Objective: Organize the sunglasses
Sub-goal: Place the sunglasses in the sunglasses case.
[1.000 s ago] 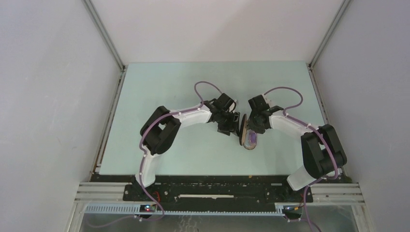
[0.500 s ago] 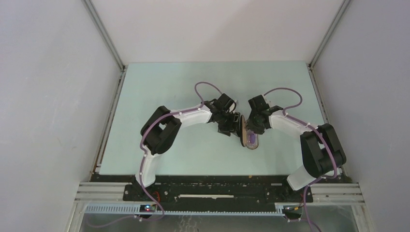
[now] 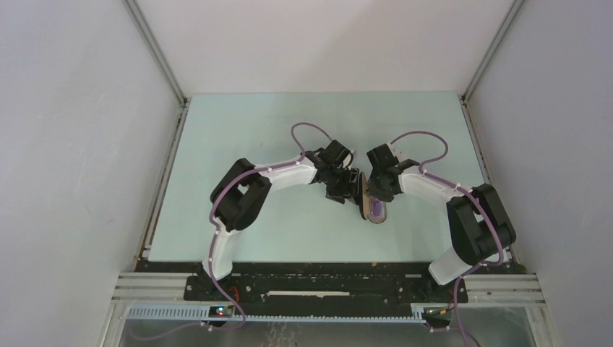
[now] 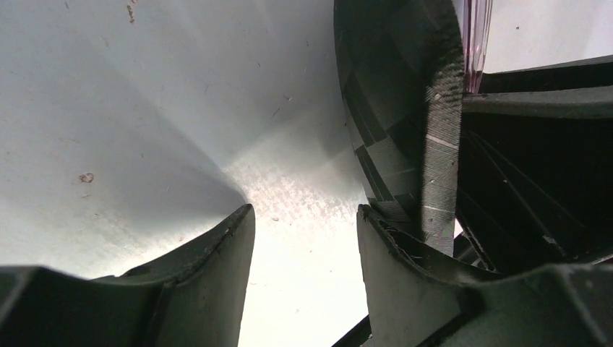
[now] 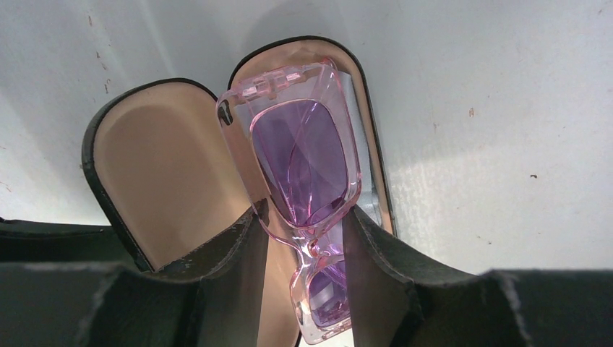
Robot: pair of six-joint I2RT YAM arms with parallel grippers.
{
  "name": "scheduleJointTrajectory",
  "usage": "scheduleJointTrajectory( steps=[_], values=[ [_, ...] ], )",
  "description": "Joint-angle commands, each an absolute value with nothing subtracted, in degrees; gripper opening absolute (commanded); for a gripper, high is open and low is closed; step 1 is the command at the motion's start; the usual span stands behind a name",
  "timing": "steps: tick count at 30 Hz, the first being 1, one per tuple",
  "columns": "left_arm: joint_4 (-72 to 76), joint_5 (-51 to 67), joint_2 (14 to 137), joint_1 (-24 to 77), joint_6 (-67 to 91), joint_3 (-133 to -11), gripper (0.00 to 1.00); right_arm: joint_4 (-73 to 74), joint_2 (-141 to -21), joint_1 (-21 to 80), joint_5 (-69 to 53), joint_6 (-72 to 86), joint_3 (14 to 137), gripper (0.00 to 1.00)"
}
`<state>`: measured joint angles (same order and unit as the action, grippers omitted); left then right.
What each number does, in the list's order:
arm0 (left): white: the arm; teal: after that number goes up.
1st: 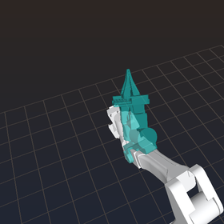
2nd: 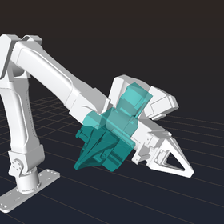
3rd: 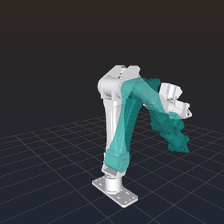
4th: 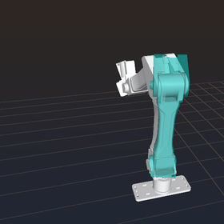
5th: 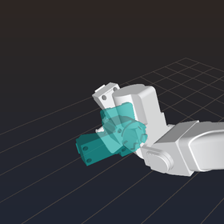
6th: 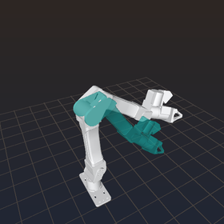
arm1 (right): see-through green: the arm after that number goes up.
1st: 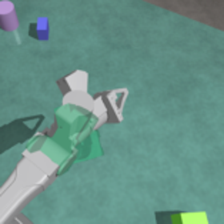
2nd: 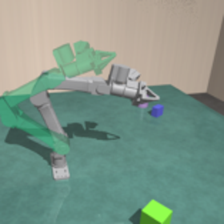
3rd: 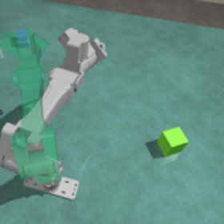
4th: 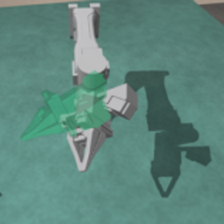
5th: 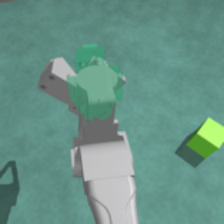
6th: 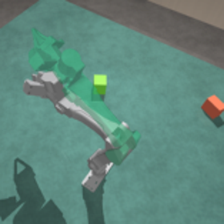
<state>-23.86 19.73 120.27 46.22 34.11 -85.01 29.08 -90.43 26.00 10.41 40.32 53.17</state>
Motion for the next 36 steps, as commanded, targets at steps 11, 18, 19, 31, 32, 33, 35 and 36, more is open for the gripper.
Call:
scheduleJointTrajectory(
  steps=[11,18,19,31,32,33,35,36],
  values=[
    [-23.11,20.31,120.15,46.67,33.95,-88.34,0.6,30.34,-89.24,27.94,14.24,39.39,53.35,0.27],
    [-23.59,20.28,120.39,46.67,33.72,-89.09,0.6,30.15,-86.31,28.14,14.31,37.74,53.35,0.38],
    [-23.75,20.22,120.41,46.61,33.69,-89.24,0.6,30.15,-86.17,28.08,14.4,37.57,53.35,0.37],
    [-24.36,19.97,120.55,46.64,33.31,-89.67,0.6,29.62,-86.89,27.65,13.44,34.56,53.35,0.5],
    [-24.35,20.02,120.47,46.66,33.24,-89.57,0.6,29.62,-87.06,27.6,13.38,34.29,53.35,0.51],
    [-24.35,19.96,120.43,46.62,33.23,-89.56,0.6,29.54,-87.28,27.52,13.24,34.06,53.35,0.52],
    [-24.35,19.94,120.33,46.62,33.16,-89.48,0.6,29.45,-87.73,27.48,12.8,33.54,53.35,0.54],
    [-24.4,19.89,120.37,46.66,33.14,-89.47,0.6,29.44,-87.92,27.42,12.6,33.38,53.35,0.55]
  ],
)
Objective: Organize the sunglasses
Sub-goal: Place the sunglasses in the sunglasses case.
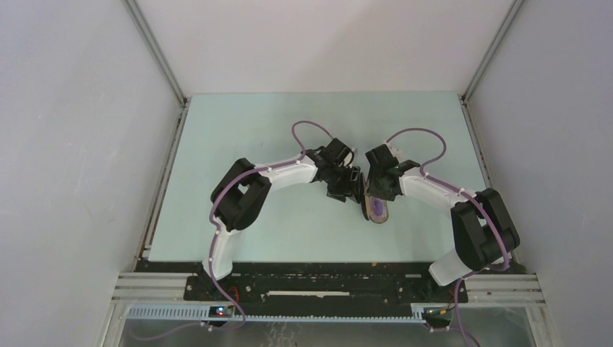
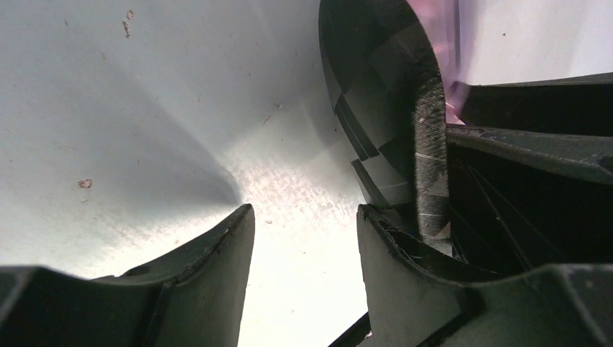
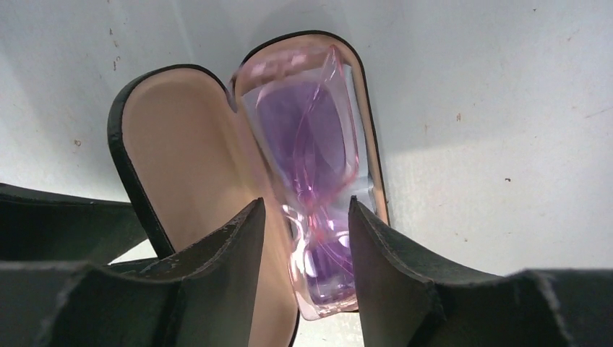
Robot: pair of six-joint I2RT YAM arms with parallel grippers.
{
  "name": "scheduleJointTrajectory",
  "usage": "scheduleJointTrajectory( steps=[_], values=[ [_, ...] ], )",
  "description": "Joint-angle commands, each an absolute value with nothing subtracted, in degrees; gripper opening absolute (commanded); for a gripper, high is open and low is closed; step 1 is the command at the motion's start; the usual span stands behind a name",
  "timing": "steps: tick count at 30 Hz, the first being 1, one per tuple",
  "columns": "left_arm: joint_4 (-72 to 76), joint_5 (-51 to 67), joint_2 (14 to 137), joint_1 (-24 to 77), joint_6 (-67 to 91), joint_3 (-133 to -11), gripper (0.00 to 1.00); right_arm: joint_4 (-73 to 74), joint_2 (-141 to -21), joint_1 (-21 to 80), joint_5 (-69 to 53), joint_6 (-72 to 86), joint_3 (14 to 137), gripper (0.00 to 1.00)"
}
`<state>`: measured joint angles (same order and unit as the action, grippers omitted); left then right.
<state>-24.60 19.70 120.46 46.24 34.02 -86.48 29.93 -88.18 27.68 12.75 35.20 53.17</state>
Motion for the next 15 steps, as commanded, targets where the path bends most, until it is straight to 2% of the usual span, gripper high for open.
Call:
scheduleJointTrajectory(
  steps=[1,15],
  values=[
    [-24.43,19.87,120.33,46.65,33.14,-89.48,0.6,29.44,-87.97,27.44,12.41,33.24,53.35,0.56],
    [-24.74,19.7,120.14,46.6,32.99,-89.52,0.6,29.09,-82.58,26.36,10.37,31.41,53.35,0.57]
  ],
)
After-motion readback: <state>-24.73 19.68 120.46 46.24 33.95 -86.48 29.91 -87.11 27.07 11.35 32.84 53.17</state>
